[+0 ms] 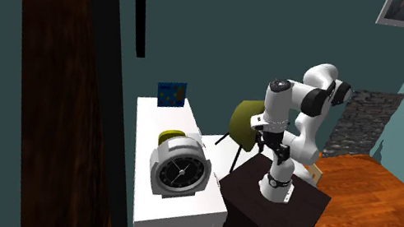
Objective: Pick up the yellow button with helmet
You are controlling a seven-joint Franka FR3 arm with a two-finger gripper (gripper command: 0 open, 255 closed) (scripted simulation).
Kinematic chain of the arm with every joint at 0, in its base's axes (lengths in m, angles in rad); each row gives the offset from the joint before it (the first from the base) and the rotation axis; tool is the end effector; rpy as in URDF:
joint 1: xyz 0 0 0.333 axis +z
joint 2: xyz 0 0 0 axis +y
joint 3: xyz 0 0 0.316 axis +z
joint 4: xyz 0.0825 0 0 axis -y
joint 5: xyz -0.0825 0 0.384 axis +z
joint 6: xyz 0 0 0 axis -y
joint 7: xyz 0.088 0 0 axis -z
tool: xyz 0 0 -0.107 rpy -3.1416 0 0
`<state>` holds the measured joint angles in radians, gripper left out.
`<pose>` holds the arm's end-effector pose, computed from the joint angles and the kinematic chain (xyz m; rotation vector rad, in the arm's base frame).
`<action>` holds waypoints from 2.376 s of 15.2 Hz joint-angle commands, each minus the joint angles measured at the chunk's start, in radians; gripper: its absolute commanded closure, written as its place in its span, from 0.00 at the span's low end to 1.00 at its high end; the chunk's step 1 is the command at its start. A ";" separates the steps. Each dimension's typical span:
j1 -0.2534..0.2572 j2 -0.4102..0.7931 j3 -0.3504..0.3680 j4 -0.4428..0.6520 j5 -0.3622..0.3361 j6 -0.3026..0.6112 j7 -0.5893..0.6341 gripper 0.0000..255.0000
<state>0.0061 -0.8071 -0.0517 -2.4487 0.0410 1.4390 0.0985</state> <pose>0.2823 -0.0114 0.5437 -3.0485 0.1879 0.3155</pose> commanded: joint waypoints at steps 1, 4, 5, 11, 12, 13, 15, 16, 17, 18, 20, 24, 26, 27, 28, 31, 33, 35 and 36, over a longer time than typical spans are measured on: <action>0.000 0.000 0.000 0.000 0.000 0.000 0.000 0.00; -0.021 0.088 -0.021 0.060 -0.022 0.059 0.001 0.00; -0.028 0.117 -0.028 0.082 -0.029 0.076 0.002 0.00; -0.063 0.287 -0.070 0.228 -0.058 0.163 0.008 0.00; -0.068 0.314 -0.077 0.255 -0.061 0.175 0.009 0.00; -0.073 0.342 -0.084 0.283 -0.064 0.185 0.009 0.00; -0.083 0.396 -0.099 0.340 -0.067 0.204 0.011 0.00; -0.088 0.423 -0.106 0.370 -0.069 0.212 0.012 0.00; -0.092 0.450 -0.114 0.401 -0.069 0.219 0.012 0.00; -0.097 0.477 -0.121 0.432 -0.070 0.225 0.013 0.00; -0.107 0.531 -0.136 0.498 -0.068 0.235 0.013 0.00; -0.127 0.640 -0.167 0.639 -0.058 0.245 0.012 0.00; -0.138 0.697 -0.183 0.716 -0.050 0.245 0.010 0.00; -0.144 0.725 -0.191 0.756 -0.044 0.244 0.009 0.00; -0.150 0.754 -0.200 0.798 -0.038 0.241 0.008 0.00; -0.172 0.845 -0.224 0.932 -0.015 0.228 0.004 0.00; -0.191 0.910 -0.240 1.031 0.006 0.212 0.001 0.00; -0.190 0.905 -0.238 1.011 0.004 0.227 0.001 0.00; -0.189 0.900 -0.238 0.991 0.002 0.243 0.002 0.00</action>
<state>-0.1824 0.0907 -0.2889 -1.4524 0.0426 1.6724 0.1008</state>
